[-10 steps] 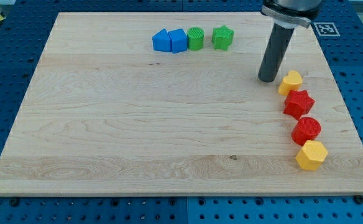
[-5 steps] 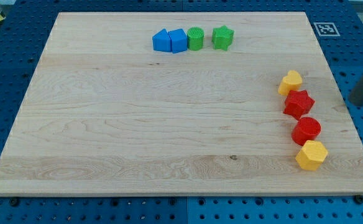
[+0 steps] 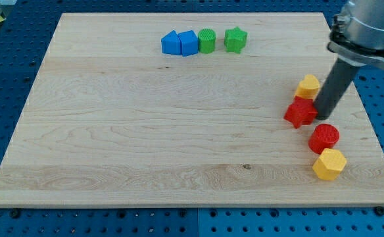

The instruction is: Move the red blocks diagonally to the bottom left of the yellow heart

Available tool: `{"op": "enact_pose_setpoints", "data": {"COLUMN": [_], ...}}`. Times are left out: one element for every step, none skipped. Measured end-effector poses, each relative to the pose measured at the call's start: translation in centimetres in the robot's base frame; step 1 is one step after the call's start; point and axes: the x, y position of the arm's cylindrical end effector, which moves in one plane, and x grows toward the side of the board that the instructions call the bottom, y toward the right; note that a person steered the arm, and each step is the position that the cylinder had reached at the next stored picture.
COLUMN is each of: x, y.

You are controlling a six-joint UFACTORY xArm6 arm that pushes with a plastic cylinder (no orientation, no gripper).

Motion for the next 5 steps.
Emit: {"op": "enact_pose_setpoints", "data": {"x": [0.0, 0.0, 0.0, 0.0, 0.0], "y": [-3.0, -6.4, -10.5, -12.3, -10.1]}}
